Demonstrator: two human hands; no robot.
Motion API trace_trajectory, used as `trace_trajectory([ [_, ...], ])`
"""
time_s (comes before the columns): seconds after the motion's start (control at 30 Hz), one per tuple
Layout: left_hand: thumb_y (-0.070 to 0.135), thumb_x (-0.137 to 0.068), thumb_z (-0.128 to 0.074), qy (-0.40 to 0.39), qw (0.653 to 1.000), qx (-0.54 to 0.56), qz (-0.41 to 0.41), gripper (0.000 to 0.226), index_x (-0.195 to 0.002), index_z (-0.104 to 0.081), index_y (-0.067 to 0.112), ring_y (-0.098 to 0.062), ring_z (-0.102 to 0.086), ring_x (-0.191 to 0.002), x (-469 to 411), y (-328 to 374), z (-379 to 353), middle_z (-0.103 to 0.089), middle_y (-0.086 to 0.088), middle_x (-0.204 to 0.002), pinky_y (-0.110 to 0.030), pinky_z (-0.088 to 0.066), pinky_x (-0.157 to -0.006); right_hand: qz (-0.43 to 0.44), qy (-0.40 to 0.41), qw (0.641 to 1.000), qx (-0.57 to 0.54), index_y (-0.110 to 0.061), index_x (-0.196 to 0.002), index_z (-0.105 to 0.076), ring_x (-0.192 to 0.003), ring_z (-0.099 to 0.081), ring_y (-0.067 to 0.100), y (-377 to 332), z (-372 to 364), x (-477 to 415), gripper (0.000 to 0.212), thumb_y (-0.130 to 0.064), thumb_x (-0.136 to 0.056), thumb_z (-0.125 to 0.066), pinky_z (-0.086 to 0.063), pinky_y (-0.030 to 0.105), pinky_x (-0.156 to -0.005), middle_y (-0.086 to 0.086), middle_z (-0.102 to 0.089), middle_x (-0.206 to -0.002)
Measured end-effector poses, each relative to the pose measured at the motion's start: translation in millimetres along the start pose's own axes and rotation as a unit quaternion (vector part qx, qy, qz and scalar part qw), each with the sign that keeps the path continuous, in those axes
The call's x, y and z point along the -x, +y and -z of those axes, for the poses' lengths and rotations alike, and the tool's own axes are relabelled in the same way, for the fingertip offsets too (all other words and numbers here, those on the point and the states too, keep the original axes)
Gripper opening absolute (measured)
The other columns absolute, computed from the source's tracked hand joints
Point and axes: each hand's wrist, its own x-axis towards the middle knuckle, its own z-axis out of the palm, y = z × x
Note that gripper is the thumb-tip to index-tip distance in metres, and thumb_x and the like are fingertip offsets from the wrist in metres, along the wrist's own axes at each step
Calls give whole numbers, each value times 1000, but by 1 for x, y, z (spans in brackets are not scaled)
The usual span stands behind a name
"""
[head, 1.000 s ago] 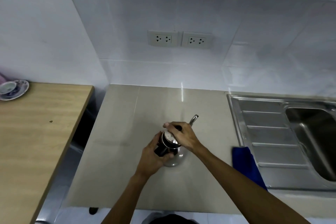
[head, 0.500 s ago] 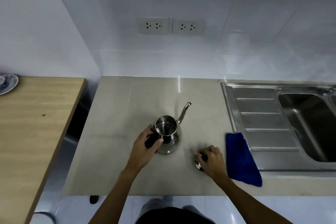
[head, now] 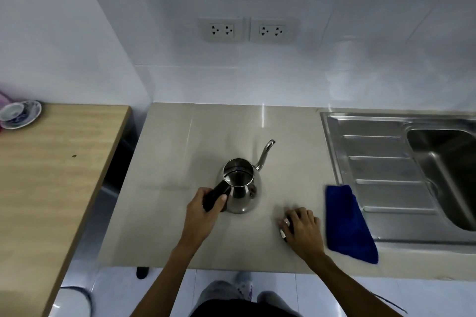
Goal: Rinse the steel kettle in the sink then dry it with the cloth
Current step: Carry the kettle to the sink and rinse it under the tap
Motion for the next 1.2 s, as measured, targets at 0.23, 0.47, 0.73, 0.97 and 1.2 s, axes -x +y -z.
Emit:
trace_trajectory([
  [0.23, 35, -97, -59, -11, 997, 63, 37, 33, -76, -62, 9, -2, -50, -51, -3, 4, -2, -62, 0, -64, -21, -39, -54, -205, -78, 860, -461, -14, -130, -59, -116, -58, 20, -68, 49, -92, 36, -32, -100, -49, -44, 37, -104, 2, -64, -124],
  [0.47, 27, -98, -57, -52, 996, 58, 40, 35, -77, -61, 0, -3, -49, -47, -11, 14, 1, -61, -8, -64, -20, -38, -47, -279, -173, 671, -665, -7, -110, -60, -66, -58, 17, -97, 71, -134, 30, 0, -92, -38, -43, 28, -63, 4, -66, -76],
  [0.73, 25, -98, -58, -69, 996, 52, -18, 36, -76, -57, -4, -7, -50, -53, 0, 53, -29, -59, -9, -63, -16, -38, -45, -277, -83, 618, -731, -11, -123, -57, -78, -62, 18, -61, 101, -121, 30, -4, -97, -44, -49, 31, -76, 6, -68, -88],
  [0.97, 19, -96, -61, -147, 983, 66, -82, 34, -81, -57, -10, -2, -50, -48, 26, 118, -111, -56, -8, -63, -12, -39, -45, -267, 3, 654, -708, -16, -127, -60, -89, -65, 17, 49, 150, -94, 33, -11, -95, -58, -53, 32, -87, 8, -72, -98],
  [1.2, 21, -95, -63, -201, 968, 100, -116, 31, -77, -57, -4, -19, -57, -58, 83, 181, -236, -60, -11, -63, -25, -49, -57, -255, 54, 686, -680, -11, -118, -66, -81, -61, 12, 187, 212, -48, 25, -14, -97, -52, -47, 26, -71, -2, -70, -86],
])
